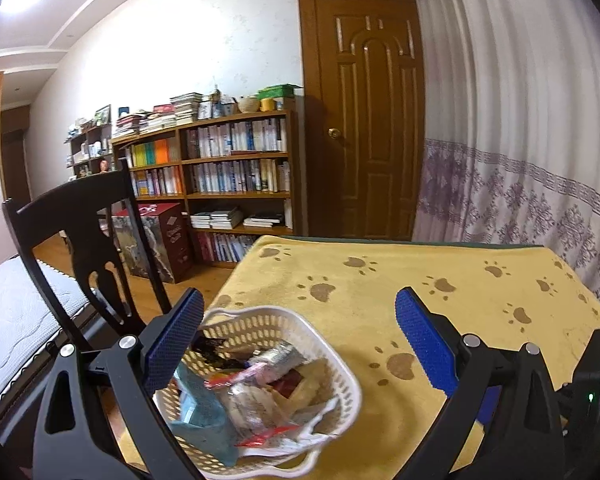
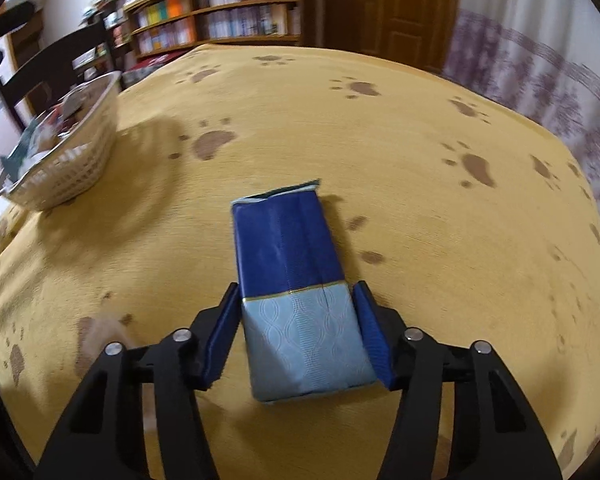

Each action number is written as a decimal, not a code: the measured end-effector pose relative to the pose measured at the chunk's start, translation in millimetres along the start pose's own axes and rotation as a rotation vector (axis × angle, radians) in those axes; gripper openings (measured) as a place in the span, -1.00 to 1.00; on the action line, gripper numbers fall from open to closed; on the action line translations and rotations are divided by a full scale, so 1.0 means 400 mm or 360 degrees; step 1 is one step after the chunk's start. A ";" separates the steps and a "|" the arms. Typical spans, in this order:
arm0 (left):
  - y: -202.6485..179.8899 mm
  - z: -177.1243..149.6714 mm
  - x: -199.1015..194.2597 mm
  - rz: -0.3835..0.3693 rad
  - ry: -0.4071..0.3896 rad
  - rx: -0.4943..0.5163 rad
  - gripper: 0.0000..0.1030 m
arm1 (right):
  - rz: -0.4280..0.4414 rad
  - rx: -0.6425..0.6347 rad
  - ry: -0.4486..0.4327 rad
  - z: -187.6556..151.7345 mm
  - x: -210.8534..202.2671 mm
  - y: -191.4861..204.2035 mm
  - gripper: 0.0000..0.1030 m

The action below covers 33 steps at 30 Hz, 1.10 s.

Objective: Organize snacks
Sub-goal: 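Lower the right gripper onto the blue tissue pack and close on it, then close the left gripper on the clear granola pack and lift it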

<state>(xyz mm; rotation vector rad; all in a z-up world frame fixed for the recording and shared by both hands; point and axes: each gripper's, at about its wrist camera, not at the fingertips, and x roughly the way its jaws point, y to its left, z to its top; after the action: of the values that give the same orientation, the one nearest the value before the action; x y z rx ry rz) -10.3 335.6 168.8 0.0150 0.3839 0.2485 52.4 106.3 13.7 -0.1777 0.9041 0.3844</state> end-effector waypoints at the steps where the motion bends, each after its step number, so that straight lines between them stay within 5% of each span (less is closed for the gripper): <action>1: -0.012 -0.006 0.001 -0.0026 0.0014 0.0012 0.90 | -0.0014 0.0035 -0.0007 -0.005 -0.004 -0.014 0.05; 7: -0.095 -0.051 0.011 -0.0215 0.0135 0.0095 0.90 | -0.0131 0.0184 -0.0059 -0.037 -0.023 -0.093 0.03; 21: -0.264 -0.240 -0.004 -0.0607 0.0558 0.0287 0.90 | -0.0076 0.0290 -0.0113 -0.054 -0.032 -0.132 0.02; 33: -0.324 -0.330 -0.011 -0.0658 0.0708 0.0391 0.90 | -0.0059 0.0299 -0.0117 -0.056 -0.033 -0.133 0.05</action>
<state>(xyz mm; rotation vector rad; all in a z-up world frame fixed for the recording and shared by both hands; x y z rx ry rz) -32.7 204.6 40.0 0.1219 0.8454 -0.2117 49.9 47.3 9.8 -0.0073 0.8581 0.2682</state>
